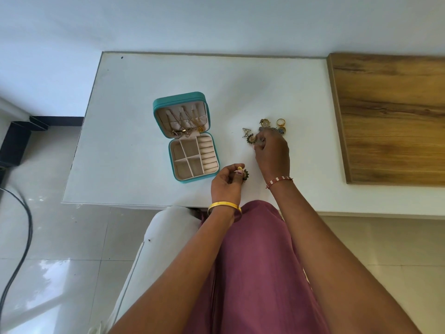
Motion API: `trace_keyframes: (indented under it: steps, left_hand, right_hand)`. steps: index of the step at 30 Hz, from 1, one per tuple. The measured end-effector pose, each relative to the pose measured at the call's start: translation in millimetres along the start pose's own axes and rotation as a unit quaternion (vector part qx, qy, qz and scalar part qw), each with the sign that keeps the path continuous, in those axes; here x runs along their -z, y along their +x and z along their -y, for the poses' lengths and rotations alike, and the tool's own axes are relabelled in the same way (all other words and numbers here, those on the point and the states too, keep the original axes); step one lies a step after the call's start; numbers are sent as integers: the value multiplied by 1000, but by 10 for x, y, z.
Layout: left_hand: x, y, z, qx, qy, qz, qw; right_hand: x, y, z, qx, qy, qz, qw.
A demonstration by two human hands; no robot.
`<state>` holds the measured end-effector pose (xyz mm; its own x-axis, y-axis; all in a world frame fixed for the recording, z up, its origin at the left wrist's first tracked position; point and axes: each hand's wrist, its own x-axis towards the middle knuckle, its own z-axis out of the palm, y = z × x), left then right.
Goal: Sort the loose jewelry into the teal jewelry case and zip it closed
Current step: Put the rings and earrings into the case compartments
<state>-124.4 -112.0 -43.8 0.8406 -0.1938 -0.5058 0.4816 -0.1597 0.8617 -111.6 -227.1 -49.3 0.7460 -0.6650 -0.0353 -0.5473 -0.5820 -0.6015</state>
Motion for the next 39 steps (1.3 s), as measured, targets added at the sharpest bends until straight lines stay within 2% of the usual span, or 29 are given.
trace_keyframes:
  steps: [4,7,11,14,20,23,26,29,32,36,39]
  left_hand:
    - [6,2,-7,3,-4,1,1000]
    - [12,1,-10,2,-4,6,1000]
    - [12,-10,-15,6,-4,6,1000]
    - [21,-2,-8,5,-5,9,1000]
    - [18,3,1,2,-7,9,1000]
    - [25,11,-7,8,-13,12,1000]
    - [41,4,-33,36,-57,10,998]
    - [109,-59,-50,45,-104,7,994]
    - [261,-134,-87,19,-124,9,992]
    - [490,-165,-162,-19,-131,2,991]
    - [659,-139,-196,-47,-118,-28,992]
  right_hand:
    - [-4,-17,-25,-3,-10,-3,1000]
    - [28,-38,7,27,12,2,1000]
    - [56,-58,48,91,45,69,992]
    - [29,-34,19,115,17,110,987]
    - [39,-33,-15,99,15,82,992]
    - [43,-84,-7,66,77,61,993]
    - [76,-176,52,-12,185,69,980]
    - [142,-285,136,-98,321,109,936]
    - [204,-410,231,-139,405,134,894]
    - [238,-562,371,-167,451,148,864]
    - [205,-641,492,-161,442,145,870]
